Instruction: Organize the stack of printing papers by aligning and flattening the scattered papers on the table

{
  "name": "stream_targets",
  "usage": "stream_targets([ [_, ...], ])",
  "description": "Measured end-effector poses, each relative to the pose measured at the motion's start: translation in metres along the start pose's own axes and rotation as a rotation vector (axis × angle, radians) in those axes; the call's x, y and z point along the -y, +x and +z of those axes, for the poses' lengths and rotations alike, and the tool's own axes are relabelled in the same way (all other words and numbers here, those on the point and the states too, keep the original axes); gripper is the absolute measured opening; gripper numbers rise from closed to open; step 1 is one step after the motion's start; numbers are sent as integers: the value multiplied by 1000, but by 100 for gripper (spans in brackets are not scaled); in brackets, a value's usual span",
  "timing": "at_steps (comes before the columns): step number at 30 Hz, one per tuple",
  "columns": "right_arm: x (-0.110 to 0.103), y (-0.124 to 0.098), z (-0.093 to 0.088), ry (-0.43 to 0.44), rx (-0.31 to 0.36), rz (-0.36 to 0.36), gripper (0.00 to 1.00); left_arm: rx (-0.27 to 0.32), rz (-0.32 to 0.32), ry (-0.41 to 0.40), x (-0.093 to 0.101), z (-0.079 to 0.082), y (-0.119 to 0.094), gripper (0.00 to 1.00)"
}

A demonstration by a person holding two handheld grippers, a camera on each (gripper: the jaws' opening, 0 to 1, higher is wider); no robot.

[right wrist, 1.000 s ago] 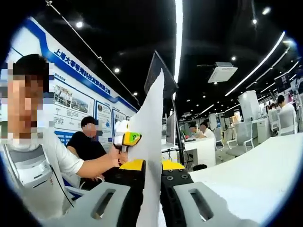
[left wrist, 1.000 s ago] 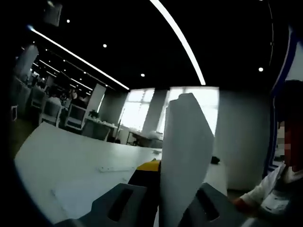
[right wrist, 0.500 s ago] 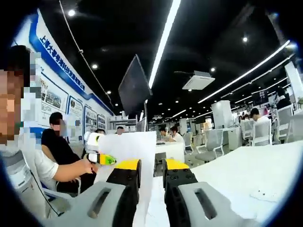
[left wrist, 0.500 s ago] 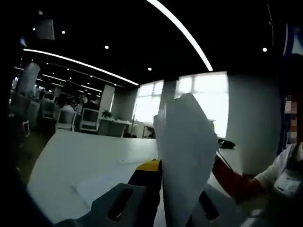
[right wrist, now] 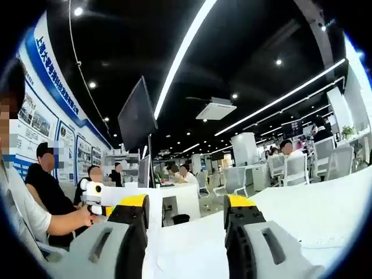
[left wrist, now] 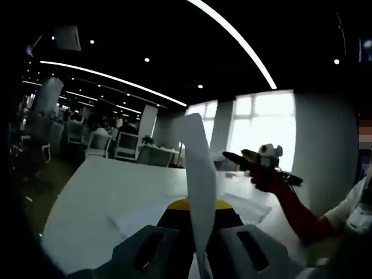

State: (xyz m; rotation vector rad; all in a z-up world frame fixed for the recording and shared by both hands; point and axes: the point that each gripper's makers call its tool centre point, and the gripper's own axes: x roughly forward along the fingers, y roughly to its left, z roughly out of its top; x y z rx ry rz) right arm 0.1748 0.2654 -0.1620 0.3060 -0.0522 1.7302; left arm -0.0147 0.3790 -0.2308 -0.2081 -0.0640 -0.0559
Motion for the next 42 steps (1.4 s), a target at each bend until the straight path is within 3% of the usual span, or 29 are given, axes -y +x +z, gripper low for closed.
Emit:
stream_targets([
  [3, 6, -1, 1, 8, 20, -36, 62, -11, 63, 16, -22, -3, -6, 6],
  [11, 13, -4, -2, -16, 8, -79, 66, -46, 167, -51, -55, -27, -18, 6],
  [19, 17, -5, -13, -68, -47, -105, 67, -84, 216, -7, -66, -34, -19, 6],
  [22, 19, -8, -17, -103, -76, -121, 67, -147, 266, 60, -80, -48, -22, 6],
  [24, 23, -9, -20, -124, -96, -134, 66, -177, 281, 59, -85, -61, -23, 6],
  [28, 26, -10, -21, -121, -98, -140, 66, -219, 275, 71, -79, -84, -23, 6],
  [32, 26, -10, -22, -119, -99, -143, 66, -236, 253, 118, -62, -90, -20, 6],
  [36, 28, -11, -24, -126, -114, -154, 65, -225, 238, 191, -43, -82, -18, 6],
  [42, 35, -22, -29, -152, -170, -206, 65, -185, 226, 189, -27, -79, -22, 6],
])
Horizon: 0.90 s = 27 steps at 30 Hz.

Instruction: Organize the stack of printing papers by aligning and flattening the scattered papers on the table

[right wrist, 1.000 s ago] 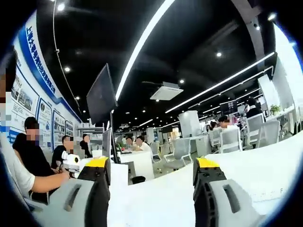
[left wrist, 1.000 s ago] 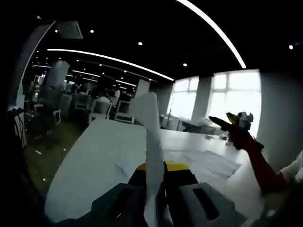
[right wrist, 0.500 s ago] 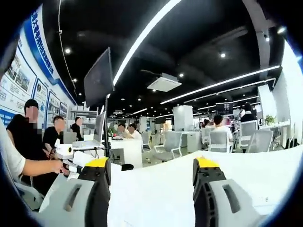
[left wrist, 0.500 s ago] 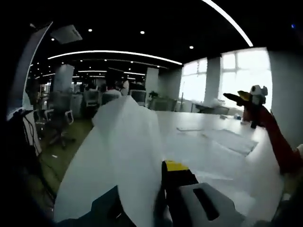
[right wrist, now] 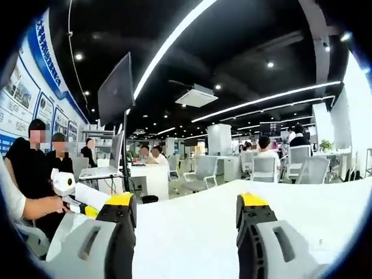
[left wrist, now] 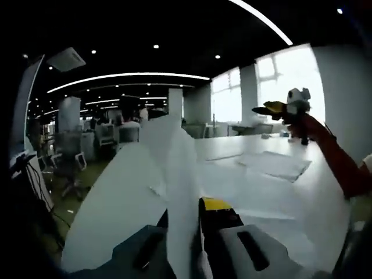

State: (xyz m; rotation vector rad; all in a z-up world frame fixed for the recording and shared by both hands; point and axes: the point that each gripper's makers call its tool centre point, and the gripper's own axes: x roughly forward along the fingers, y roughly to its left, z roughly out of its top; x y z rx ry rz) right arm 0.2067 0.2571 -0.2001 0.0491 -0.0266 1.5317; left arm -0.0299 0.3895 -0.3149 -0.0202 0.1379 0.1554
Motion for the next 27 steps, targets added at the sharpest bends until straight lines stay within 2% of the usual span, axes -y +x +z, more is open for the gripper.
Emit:
stream_targets([
  [3, 2, -9, -1, -12, -14, -25, 64, 5, 7, 24, 5, 2, -4, 6],
  [8, 0, -27, -2, -31, -61, -59, 64, 31, -19, -9, 9, 12, -7, 6],
  [10, -9, -29, 0, -19, -64, -40, 64, 27, -26, -17, 9, 12, -7, 6],
  [11, -13, -28, 0, 30, -59, -37, 64, 26, -25, -19, 8, 12, -7, 6],
  [12, -17, -28, -2, 31, -69, -30, 65, 26, -24, -27, 6, 12, -8, 6],
  [14, -18, -28, -9, 20, -105, -44, 65, 26, -25, -44, 4, 11, -9, 6],
  [16, -20, -31, -24, -31, -183, -48, 65, 31, -28, -48, 4, 11, -11, 6],
  [19, -21, -34, -37, -63, -257, -62, 66, 33, -33, -49, 6, 10, -14, 6],
  [22, -21, -42, -35, -101, -291, -98, 65, 42, -43, -61, 10, 10, -18, 6],
  [23, -21, -44, -31, -103, -284, -111, 65, 48, -53, -70, 12, 10, -19, 6],
  [27, -22, -50, -35, -116, -332, -113, 66, 65, -74, -106, 17, 11, -17, 6],
])
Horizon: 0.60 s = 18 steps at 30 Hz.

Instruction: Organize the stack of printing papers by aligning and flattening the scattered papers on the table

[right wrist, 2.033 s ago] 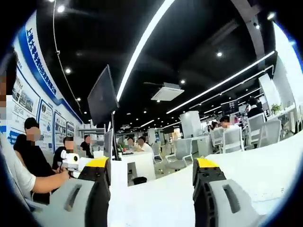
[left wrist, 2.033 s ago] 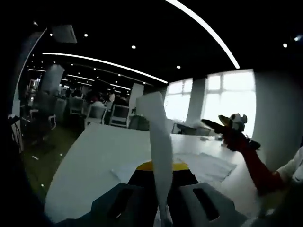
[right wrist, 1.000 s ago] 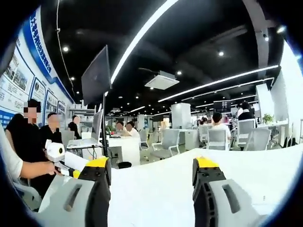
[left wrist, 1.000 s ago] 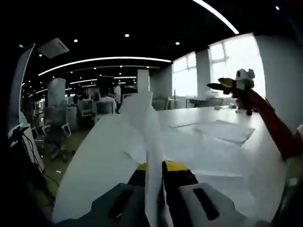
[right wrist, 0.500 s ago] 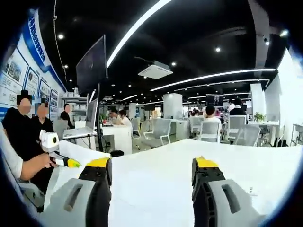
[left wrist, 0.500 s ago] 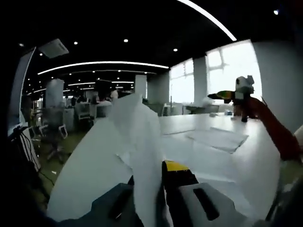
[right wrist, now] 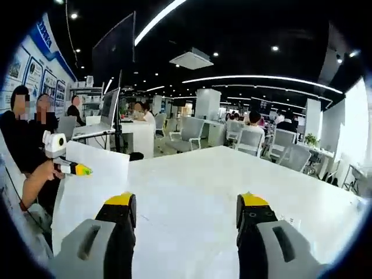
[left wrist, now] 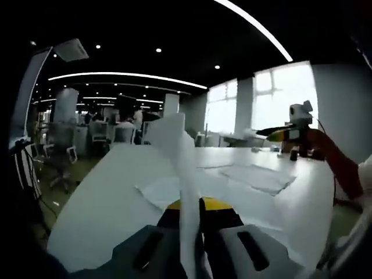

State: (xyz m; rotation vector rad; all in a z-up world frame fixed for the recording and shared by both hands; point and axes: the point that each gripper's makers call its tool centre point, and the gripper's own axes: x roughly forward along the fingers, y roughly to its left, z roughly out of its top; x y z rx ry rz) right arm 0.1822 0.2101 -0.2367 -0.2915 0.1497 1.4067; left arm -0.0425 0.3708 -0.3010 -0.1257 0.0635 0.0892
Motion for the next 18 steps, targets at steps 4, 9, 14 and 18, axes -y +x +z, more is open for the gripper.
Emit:
stream_targets([
  [4, 5, 2, -8, 18, 6, -29, 66, 3, -8, 37, 4, 6, 6, 6],
  [9, 5, 14, -38, 3, -75, -14, 66, -1, -23, 51, 8, 6, 6, 6],
  [14, 8, 25, -59, 140, -62, -19, 66, -4, -21, 62, 7, 2, 6, 6],
  [18, 13, 30, -71, 161, -80, -41, 69, 0, -22, 64, 8, 3, 5, 6],
])
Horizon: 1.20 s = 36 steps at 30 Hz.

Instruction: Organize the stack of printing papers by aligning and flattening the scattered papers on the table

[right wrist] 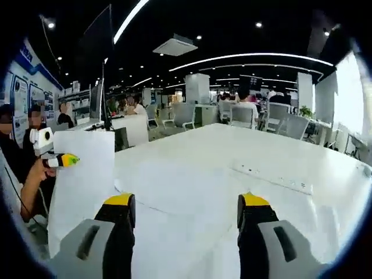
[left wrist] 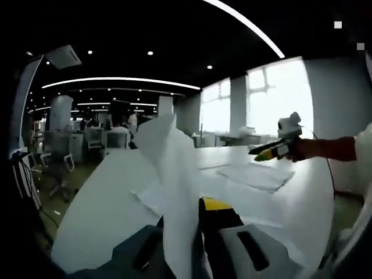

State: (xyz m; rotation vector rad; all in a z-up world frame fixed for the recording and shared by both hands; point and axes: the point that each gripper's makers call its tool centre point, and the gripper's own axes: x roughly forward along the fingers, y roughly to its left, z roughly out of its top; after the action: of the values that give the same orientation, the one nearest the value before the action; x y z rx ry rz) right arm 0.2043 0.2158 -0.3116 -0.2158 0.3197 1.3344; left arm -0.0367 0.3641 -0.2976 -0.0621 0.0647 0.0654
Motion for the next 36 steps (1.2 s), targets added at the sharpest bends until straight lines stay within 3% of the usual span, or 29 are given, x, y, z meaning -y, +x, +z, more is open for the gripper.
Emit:
stream_targets([
  [1, 4, 2, -4, -49, -21, -12, 70, 5, 0, 3, -1, 2, -2, 6],
  [4, 6, 4, -5, -63, -27, -8, 71, 19, 8, 3, -4, 6, -6, 6],
  [8, 13, 6, -5, -20, -19, -26, 75, 28, 26, 2, -10, 8, -10, 6],
  [11, 12, 13, -15, -11, -45, -25, 79, 47, 13, -41, -11, 9, -11, 6],
  [17, 10, 26, -31, -26, -92, -26, 80, 32, 16, -13, -11, 6, -12, 6],
  [31, 3, 50, -39, -41, -123, -6, 82, 33, 25, 5, -14, 9, -22, 6],
  [36, 7, 65, -39, -38, -121, -20, 87, 42, 34, 9, -16, 13, -23, 6],
])
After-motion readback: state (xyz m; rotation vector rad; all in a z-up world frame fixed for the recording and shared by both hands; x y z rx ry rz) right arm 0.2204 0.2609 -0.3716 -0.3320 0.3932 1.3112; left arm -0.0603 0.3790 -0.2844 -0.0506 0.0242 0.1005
